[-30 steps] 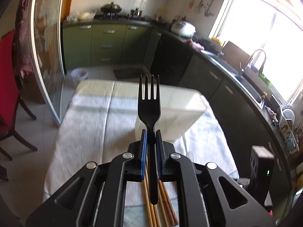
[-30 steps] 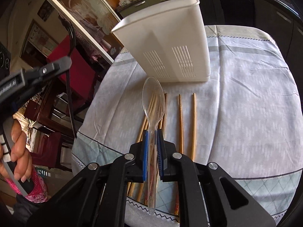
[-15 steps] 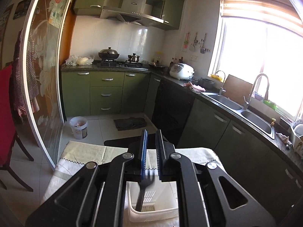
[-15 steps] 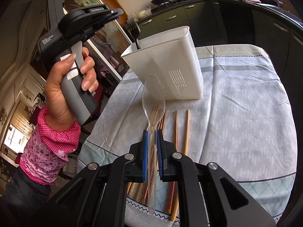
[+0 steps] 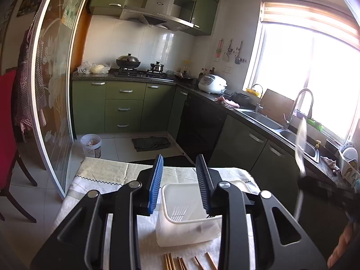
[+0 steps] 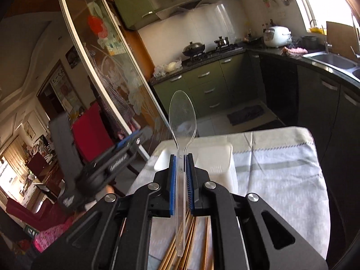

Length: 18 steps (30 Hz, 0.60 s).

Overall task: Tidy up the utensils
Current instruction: 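Lower the fork into the white holder and open the left gripper while the right gripper drops the spoon in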

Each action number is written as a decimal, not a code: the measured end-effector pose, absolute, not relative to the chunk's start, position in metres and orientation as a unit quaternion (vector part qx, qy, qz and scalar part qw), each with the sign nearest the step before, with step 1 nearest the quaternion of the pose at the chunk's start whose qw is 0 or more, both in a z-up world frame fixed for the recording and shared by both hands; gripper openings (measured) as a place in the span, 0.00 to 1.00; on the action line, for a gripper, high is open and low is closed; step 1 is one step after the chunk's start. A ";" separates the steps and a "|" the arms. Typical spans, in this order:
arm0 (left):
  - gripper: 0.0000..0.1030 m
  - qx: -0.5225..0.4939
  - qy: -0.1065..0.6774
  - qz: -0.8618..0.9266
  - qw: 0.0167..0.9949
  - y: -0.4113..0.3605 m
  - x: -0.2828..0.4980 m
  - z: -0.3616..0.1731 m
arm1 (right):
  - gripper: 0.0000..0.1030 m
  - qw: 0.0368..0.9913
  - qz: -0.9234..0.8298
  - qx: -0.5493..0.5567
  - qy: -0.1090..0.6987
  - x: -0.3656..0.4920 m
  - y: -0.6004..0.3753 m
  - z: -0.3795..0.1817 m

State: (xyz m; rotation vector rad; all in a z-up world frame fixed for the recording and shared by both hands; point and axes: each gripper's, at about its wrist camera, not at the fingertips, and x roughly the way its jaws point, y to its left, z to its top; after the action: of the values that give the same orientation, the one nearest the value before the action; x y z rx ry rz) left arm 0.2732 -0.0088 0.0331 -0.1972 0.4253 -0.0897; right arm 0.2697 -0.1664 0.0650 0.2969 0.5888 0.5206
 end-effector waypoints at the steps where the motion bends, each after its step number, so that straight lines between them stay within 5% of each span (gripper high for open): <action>1: 0.28 -0.092 0.211 -0.046 0.972 -0.008 0.266 0.035 | 0.09 0.919 0.244 0.149 0.271 0.281 -0.165 0.073; 7: 0.28 -0.074 0.235 -0.055 0.968 -0.001 0.231 0.031 | 0.09 0.959 0.166 0.117 0.199 0.332 -0.143 0.082; 18: 0.28 -0.072 0.272 -0.053 0.958 0.012 0.219 0.017 | 0.10 0.956 0.167 0.080 0.227 0.331 -0.132 0.007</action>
State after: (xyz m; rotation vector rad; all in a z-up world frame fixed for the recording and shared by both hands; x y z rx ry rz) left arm 0.2185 0.0119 0.0174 -0.1460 0.5523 -0.1065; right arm 0.3305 -0.1316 0.0067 0.1630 0.4615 0.3393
